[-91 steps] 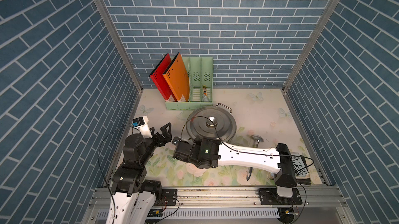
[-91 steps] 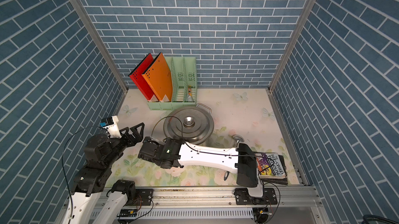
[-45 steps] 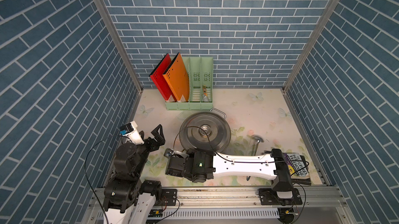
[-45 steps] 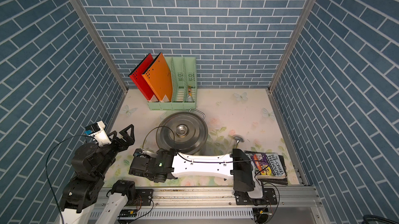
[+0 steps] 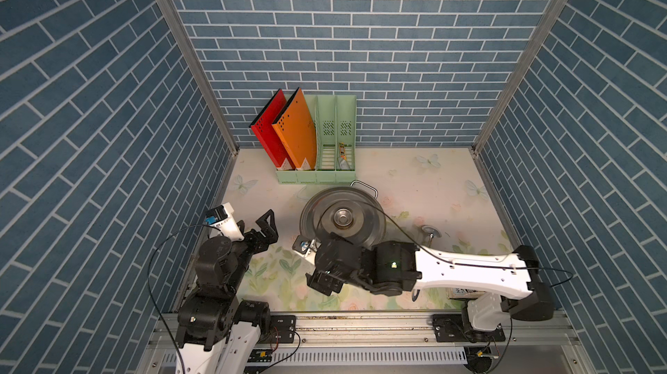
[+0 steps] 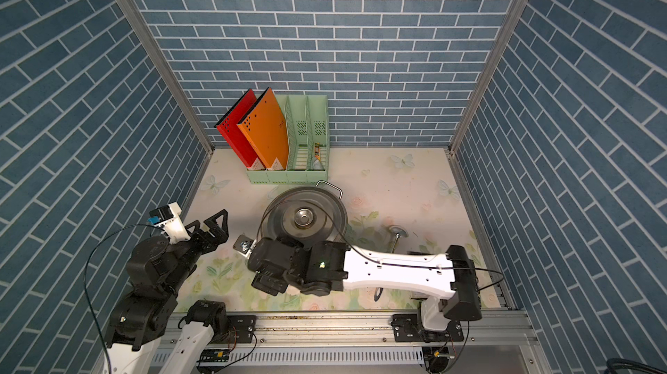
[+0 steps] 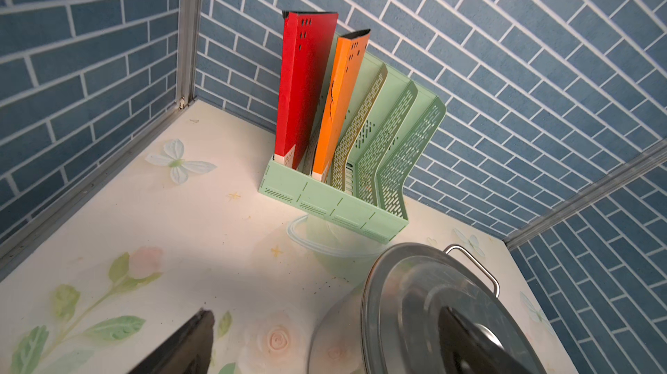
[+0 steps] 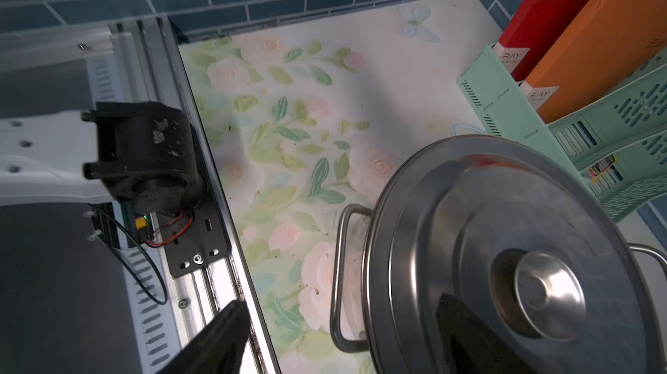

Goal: Stir the soup with a spoon
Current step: Pick up the lid from the pan.

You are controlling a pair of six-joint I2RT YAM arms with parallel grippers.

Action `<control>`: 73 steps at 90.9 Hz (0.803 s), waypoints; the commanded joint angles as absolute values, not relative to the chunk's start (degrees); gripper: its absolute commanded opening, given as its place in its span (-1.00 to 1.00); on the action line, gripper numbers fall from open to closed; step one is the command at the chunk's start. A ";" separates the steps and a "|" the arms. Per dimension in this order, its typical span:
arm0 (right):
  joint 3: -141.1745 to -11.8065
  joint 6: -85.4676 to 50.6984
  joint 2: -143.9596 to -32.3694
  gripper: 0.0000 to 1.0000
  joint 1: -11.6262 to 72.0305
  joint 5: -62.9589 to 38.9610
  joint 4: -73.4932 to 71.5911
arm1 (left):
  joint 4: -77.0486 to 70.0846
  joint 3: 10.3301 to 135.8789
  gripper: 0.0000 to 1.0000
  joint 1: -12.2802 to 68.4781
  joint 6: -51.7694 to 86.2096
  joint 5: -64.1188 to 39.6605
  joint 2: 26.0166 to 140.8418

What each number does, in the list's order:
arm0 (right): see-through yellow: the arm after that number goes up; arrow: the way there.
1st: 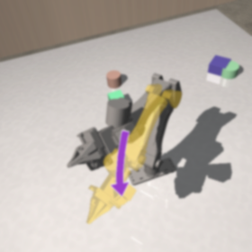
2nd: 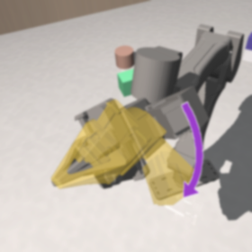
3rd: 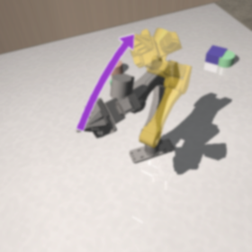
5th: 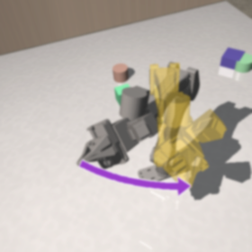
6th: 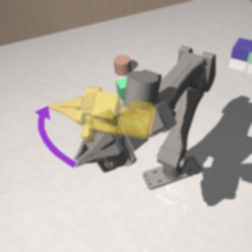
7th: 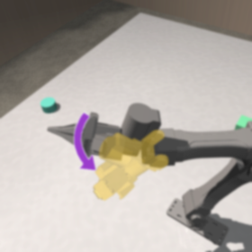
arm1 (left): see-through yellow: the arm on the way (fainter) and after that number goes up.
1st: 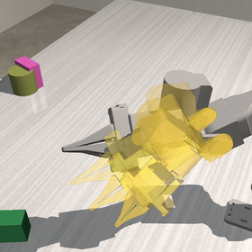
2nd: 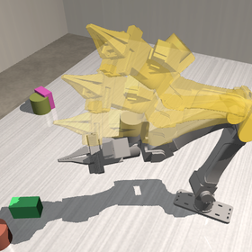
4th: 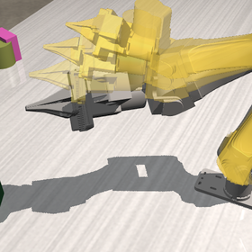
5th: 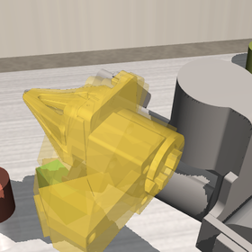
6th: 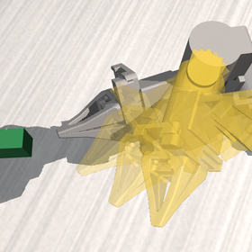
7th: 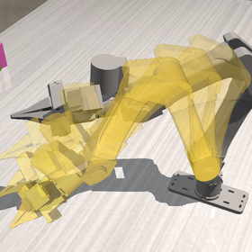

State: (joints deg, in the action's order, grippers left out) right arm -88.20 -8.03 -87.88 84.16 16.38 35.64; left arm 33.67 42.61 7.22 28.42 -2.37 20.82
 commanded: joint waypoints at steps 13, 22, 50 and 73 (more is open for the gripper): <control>-85.92 -8.85 -81.83 0.92 63.57 -1.44 37.41 | 31.84 40.10 1.00 7.47 26.38 -10.30 24.97; -93.40 -5.82 -87.56 0.98 61.60 -0.65 48.53 | 30.62 39.02 1.00 7.47 26.42 -10.96 24.24; -101.04 -3.52 -98.53 0.99 61.64 -2.45 54.74 | 28.94 37.10 1.00 7.45 26.91 -11.12 22.24; -101.65 -2.91 -101.59 0.97 61.70 -1.79 54.14 | 28.84 36.94 1.00 7.47 27.01 -11.00 21.26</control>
